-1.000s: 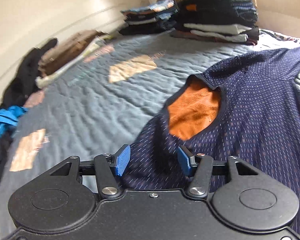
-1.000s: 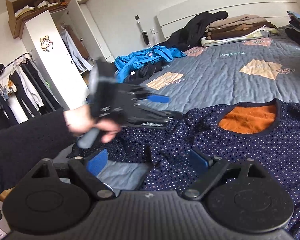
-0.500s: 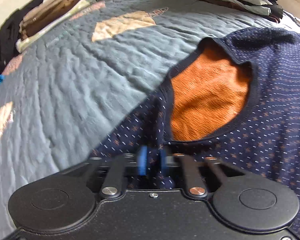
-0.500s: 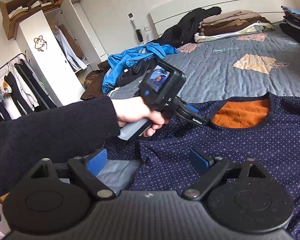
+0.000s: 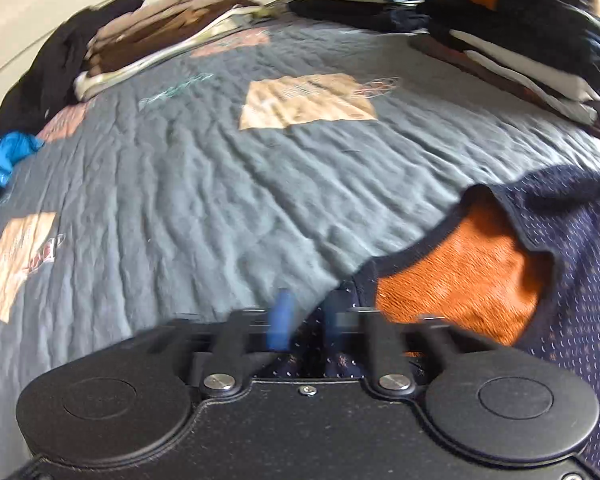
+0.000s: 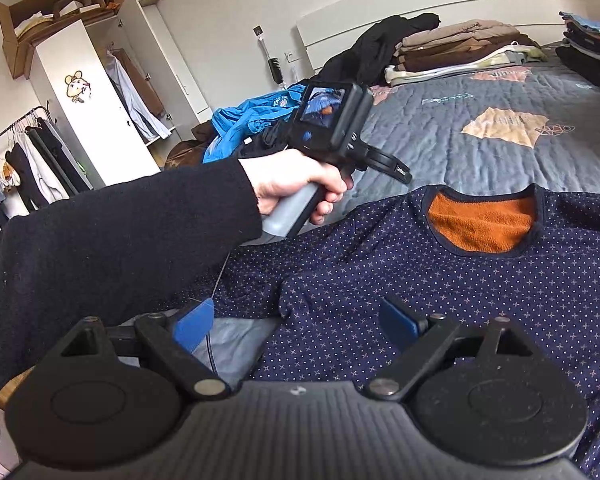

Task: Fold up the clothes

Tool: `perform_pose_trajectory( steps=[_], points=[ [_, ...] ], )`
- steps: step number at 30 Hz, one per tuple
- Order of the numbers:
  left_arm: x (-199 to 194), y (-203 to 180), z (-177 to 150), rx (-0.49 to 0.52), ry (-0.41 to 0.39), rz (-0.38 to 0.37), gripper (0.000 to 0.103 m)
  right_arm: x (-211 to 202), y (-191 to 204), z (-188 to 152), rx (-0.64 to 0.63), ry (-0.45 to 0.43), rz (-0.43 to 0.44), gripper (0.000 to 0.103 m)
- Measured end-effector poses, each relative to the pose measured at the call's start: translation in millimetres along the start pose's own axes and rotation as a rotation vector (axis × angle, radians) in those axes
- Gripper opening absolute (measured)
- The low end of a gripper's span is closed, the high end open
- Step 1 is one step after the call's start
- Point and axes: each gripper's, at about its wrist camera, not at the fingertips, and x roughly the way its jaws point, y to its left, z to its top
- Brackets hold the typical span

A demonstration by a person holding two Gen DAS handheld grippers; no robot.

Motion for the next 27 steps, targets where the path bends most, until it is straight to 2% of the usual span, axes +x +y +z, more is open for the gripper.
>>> perform_pose_trajectory(
  steps=[1,3,5,7,8,10,11,13,17,19,21,22,24,26,27],
  points=[
    [-0.3,-4.2,-3.4,0.024,-0.006,-0.013,0.076,-0.2,-0.3,0.1,0.0,0.0,-0.001,0.09],
    [3.8,-14.1,-7.6,0.066,-0.008,-0.015,0.074,-0.4,-0.9,0.5,0.001,-0.002,-0.004,0.09],
    [11.4,-21.2,-9.4,0.08,-0.001,0.004,0.044,0.1,-1.3,1.3,0.004,-0.002,-0.008,0.09],
    [23.0,-25.4,-9.6,0.082,0.031,0.022,0.033,-0.1,-0.1,1.6,0.0,-0.003,-0.008,0.09],
    [27.5,-26.2,-10.7,0.087,0.041,0.025,0.017,-0.1,1.0,1.6,-0.003,-0.003,-0.006,0.09],
    [31.4,-25.2,-11.4,0.083,0.052,0.009,0.008,0.0,3.0,1.3,-0.009,-0.003,-0.001,0.09],
    [30.5,-24.7,-10.4,0.083,0.031,0.015,0.005,0.3,3.3,1.0,-0.01,-0.002,0.0,0.09],
    [26.5,-17.6,-4.4,0.045,-0.023,0.022,0.004,1.3,2.4,0.3,-0.009,0.002,0.002,0.09],
    [29.7,-7.6,10.3,0.011,-0.077,0.06,0.004,2.5,0.3,-0.9,-0.004,0.006,-0.004,0.09],
    [36.9,-10.5,14.7,0.017,-0.075,0.064,0.003,1.6,0.2,-0.7,-0.005,0.002,-0.006,0.09],
    [48.1,-12.9,14.8,0.015,-0.001,0.045,0.004,0.7,0.2,-0.5,-0.006,-0.001,-0.008,0.09],
    [54.0,-14.0,14.5,0.013,0.04,0.034,0.008,0.4,0.2,-0.4,-0.007,-0.003,-0.008,0.09],
    [45.4,-14.2,10.2,0.04,0.034,0.042,0.011,1.5,-0.2,-0.4,-0.006,0.0,-0.009,0.09],
    [27.4,-7.4,5.8,0.036,0.004,0.03,0.032,2.5,-0.8,-0.5,-0.003,0.004,-0.01,0.09],
    [12.4,-2.4,0.3,0.025,-0.015,0.037,0.038,2.7,-1.3,-0.4,-0.002,0.004,-0.01,0.09]
  ],
)
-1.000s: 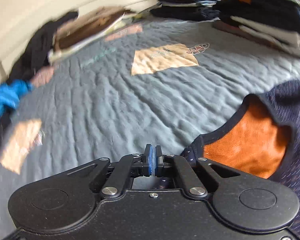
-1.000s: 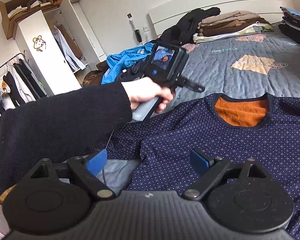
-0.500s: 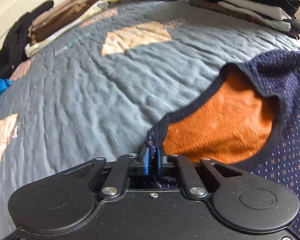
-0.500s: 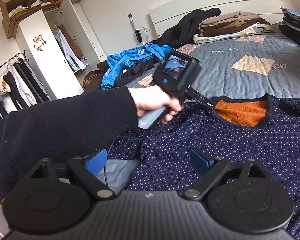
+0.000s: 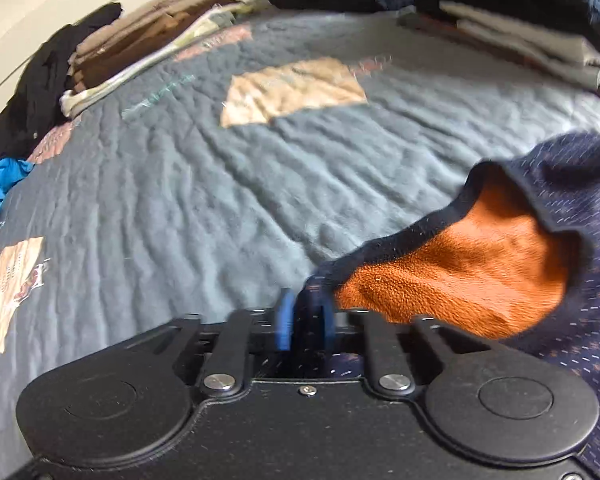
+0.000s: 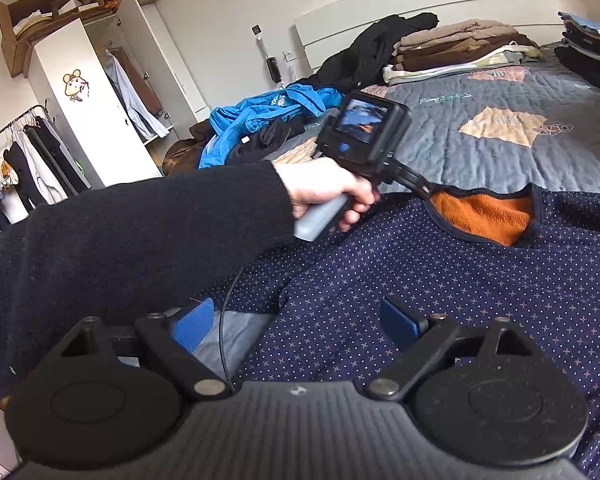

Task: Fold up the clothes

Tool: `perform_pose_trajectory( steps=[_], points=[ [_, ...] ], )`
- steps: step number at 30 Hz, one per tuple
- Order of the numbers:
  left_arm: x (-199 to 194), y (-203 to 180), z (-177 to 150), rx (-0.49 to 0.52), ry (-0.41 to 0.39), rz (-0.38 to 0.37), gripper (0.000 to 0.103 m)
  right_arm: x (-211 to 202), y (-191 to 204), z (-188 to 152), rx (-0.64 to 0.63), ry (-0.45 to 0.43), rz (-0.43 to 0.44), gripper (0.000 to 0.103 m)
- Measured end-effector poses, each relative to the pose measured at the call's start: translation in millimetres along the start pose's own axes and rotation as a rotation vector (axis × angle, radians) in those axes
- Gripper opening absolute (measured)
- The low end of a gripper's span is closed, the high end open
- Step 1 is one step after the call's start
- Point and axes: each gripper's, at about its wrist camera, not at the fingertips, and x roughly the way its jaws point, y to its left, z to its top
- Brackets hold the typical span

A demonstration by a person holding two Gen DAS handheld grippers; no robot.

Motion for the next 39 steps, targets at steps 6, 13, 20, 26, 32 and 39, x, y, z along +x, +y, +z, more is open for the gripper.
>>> perform_pose_trajectory(
  steps=[6,13,20,26,32,39],
  points=[
    [-99.0,33.1,-43.6,-0.084,-0.109,0.059,0.048,-1.6,0.3,1.7,0.001,-0.004,0.008,0.09],
    [-186.5,51.5,-150.7,-0.503,-0.123,0.026,0.05,-4.5,10.4,2.4,-0.021,-0.012,0.024,0.09],
    [-242.2,52.1,-262.9,-1.194,-0.272,-0.025,0.05,-1.7,19.1,0.6,-0.031,-0.014,0.032,0.09],
    [-245.0,56.1,-303.9,-1.418,-0.37,-0.022,0.05,0.9,27.3,-5.6,-0.059,0.0,0.014,0.09],
    [-261.7,104.5,-367.6,-1.624,-0.511,0.104,0.05,2.3,33.9,-6.6,-0.07,-0.003,0.026,0.09],
    [-277.1,136.1,-440.2,-1.832,-0.581,0.261,0.05,12.2,35.5,-12.3,-0.068,0.026,0.032,0.09]
  ],
)
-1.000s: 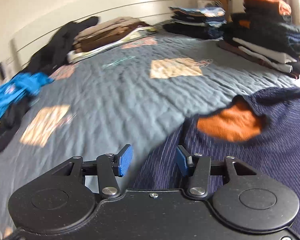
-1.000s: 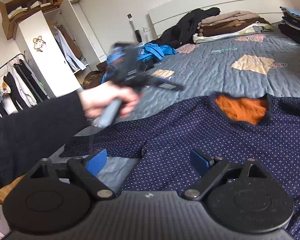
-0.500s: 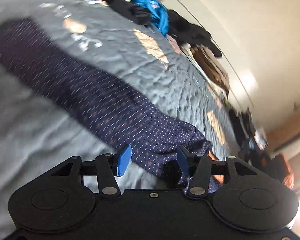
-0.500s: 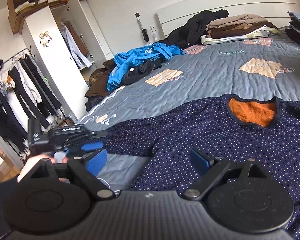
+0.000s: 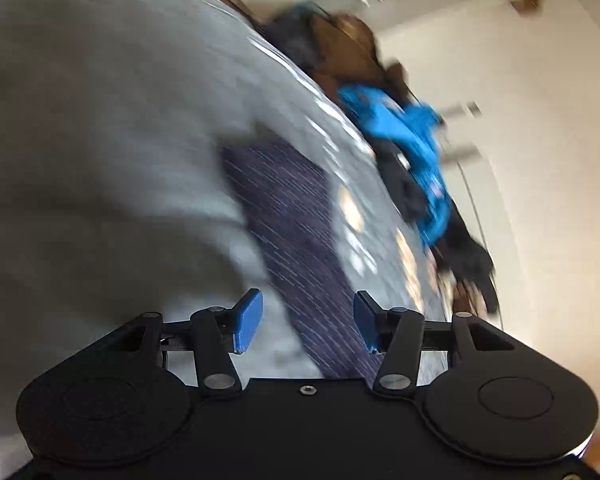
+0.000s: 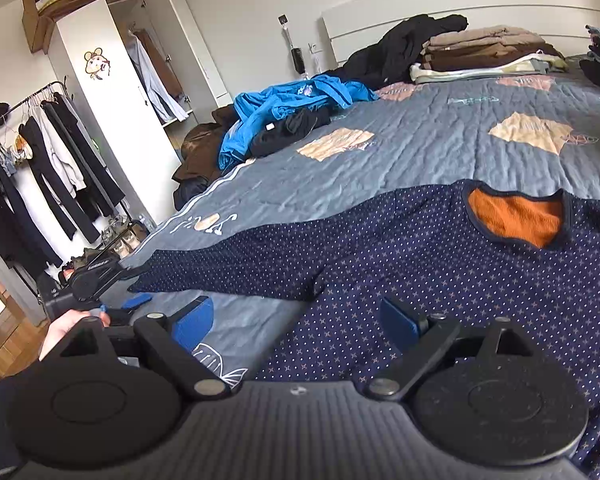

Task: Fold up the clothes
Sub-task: 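Move the left gripper to the sleeve cuff and grasp it, then lift the sleeve with the left gripper, lay it across the shirt body, release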

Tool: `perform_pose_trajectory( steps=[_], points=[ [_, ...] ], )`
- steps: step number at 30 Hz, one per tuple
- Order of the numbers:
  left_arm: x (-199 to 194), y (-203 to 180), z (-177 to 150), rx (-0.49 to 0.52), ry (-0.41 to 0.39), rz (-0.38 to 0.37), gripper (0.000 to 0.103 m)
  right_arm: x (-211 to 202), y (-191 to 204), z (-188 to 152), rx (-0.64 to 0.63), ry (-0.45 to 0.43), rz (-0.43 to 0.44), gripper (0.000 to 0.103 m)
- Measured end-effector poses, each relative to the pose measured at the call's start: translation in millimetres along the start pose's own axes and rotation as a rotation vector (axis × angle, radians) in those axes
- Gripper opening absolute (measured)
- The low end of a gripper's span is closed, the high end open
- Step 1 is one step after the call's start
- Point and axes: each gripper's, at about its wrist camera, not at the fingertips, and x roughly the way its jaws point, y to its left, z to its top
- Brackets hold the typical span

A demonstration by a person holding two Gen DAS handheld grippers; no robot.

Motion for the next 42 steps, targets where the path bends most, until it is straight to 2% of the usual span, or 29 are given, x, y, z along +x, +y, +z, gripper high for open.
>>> perform_pose_trajectory(
  steps=[12,21,22,23,25,28,34,37,42],
  points=[
    [38.1,-6.3,19.5,0.07,-0.049,0.03,0.05,4.1,18.2,-3.6,0.016,-0.017,0.113,0.09],
    [40.6,-4.0,21.6,0.118,-0.113,0.072,0.047,0.7,19.3,-1.4,0.019,-0.025,0.115,0.09],
    [40.3,-4.4,21.9,0.125,-0.119,0.08,0.039,0.7,19.3,-1.2,0.019,-0.026,0.114,0.09],
    [39.2,-3.5,22.6,0.135,-0.121,0.095,0.027,0.7,19.4,-1.1,0.018,-0.027,0.114,0.09],
    [33.9,-0.4,23.5,0.158,-0.117,0.114,0.012,0.7,19.5,-0.6,0.018,-0.028,0.112,0.09],
    [30.4,-4.0,27.4,0.198,-0.114,0.111,0.007,0.4,18.9,-0.5,0.016,-0.028,0.109,0.09],
    [20.5,-38.6,29.8,0.297,-0.153,0.058,0.005,0.5,15.0,-1.1,0.023,-0.027,0.102,0.09],
    [16.5,-72.4,22.8,0.374,-0.149,-0.013,0.005,-1.4,13.3,-0.4,0.023,-0.033,0.096,0.09],
    [5.6,-144.0,-25.1,0.539,-0.076,-0.189,0.005,-8.1,4.0,6.5,0.048,-0.056,0.074,0.09]
  ],
)
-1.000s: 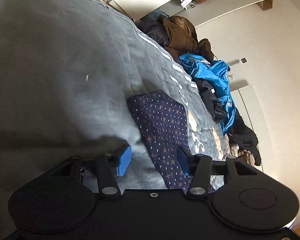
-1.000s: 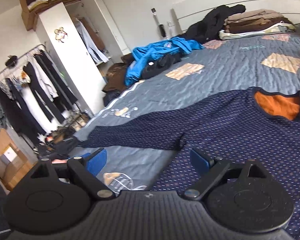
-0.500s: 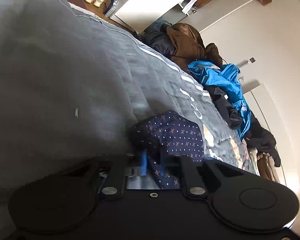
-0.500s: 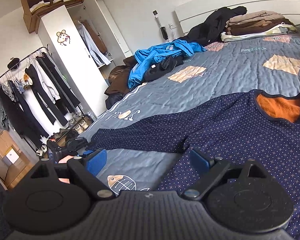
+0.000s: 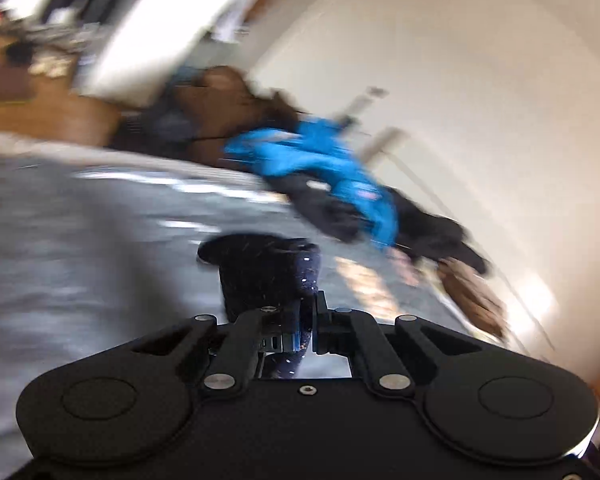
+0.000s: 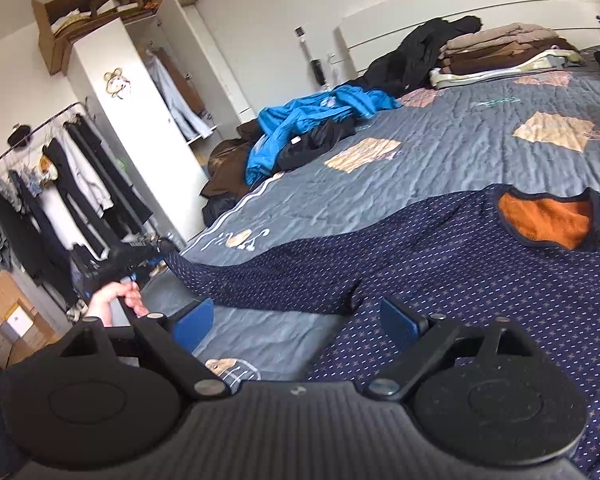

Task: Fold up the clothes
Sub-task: 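Lift the sleeve with the left gripper, lay it across the shirt body, release, then move the right gripper to the other sleeve and grasp it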

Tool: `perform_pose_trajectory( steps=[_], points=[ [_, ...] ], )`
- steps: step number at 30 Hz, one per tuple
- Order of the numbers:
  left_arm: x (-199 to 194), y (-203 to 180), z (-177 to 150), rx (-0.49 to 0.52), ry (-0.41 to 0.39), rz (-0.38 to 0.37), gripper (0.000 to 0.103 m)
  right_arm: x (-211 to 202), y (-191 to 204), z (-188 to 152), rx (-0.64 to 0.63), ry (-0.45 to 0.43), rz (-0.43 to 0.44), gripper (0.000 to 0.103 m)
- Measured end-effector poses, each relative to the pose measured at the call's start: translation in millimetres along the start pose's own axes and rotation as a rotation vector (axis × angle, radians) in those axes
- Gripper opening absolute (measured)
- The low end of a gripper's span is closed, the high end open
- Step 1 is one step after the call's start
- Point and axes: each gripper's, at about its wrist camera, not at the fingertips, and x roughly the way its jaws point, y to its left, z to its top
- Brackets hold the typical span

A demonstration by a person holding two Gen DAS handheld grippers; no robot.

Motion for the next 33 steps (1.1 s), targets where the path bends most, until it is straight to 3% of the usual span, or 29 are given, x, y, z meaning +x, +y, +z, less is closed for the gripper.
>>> perform_pose_trajectory(
  steps=[5,11,16,20,22,25,29,33],
  points=[
    [-0.7,-108.9,-49.3,0.156,0.1,-0.253,0.005,-13.7,-21.3,9.9,0.043,-0.037,-0.051,0.09],
    [6.7,-221.9,-164.2,0.338,0.264,-0.468,0.005,-43.3,-62.5,24.7,0.125,-0.108,-0.155,0.09],
    [34.2,-260.6,-265.3,0.415,0.439,-0.488,0.005,-76.9,-98.4,34.0,0.205,-0.195,-0.215,0.09],
    [46.1,-260.8,-323.8,0.505,0.588,-0.447,0.005,-88.7,-128.1,30.9,0.229,-0.194,-0.272,0.09],
    [47.1,-249.1,-331.0,0.526,0.653,-0.429,0.006,-90.8,-144.1,27.6,0.251,-0.184,-0.314,0.091],
    [35.1,-246.6,-331.8,0.684,0.66,-0.38,0.025,-90.0,-164.3,20.9,0.308,-0.166,-0.362,0.091],
    [-11.1,-247.6,-310.4,0.845,0.592,-0.365,0.053,-85.8,-168.6,16.7,0.3,-0.152,-0.389,0.091],
    [-54.8,-237.0,-279.5,0.835,0.521,-0.357,0.061,-74.3,-158.2,14.9,0.237,-0.139,-0.393,0.091]
  ],
)
